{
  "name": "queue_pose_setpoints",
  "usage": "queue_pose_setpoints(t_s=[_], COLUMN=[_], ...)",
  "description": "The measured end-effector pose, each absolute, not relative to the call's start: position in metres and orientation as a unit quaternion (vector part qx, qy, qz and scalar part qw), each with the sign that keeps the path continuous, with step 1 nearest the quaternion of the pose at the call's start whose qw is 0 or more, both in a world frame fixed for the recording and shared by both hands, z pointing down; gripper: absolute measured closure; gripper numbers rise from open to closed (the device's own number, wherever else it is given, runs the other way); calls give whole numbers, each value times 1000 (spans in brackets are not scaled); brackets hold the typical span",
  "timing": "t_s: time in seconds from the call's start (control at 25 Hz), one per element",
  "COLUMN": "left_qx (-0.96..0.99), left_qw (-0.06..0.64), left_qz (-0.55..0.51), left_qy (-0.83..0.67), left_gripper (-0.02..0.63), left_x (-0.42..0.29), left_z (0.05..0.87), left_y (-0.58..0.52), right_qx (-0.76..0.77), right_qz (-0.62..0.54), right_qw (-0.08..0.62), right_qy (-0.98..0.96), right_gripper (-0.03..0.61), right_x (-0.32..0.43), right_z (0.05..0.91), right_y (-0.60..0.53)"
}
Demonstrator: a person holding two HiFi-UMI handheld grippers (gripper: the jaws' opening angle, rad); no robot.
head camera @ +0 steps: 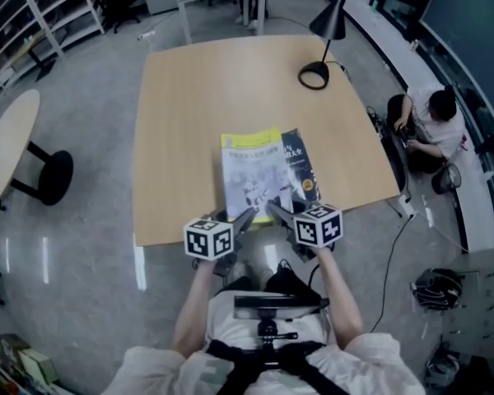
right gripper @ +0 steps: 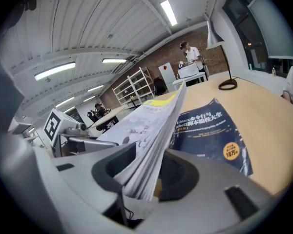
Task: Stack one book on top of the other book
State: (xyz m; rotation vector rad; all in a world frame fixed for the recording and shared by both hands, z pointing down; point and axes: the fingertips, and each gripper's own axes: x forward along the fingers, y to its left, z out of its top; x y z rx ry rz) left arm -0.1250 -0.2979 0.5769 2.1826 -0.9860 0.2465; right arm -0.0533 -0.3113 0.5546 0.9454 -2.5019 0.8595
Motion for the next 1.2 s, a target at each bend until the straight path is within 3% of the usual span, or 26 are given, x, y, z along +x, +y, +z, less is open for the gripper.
queue_pose_setpoints(t_s=[0.52,1.2], left_qx=[813,772], left_qw=[376,414], left_qz=[109,133], left_qy=[-431,-464], left_gripper=[443,443], left_x=[-8,-11], left_z=[605,645], left_y=[-345,-359], right_qx=[300,289], right_qz=[285,310], right_qw=[212,245], right_qy=[-885,-872], right_gripper=[439,436], right_x=[62,62], right_z=[591,634], right_y=[-364,-382])
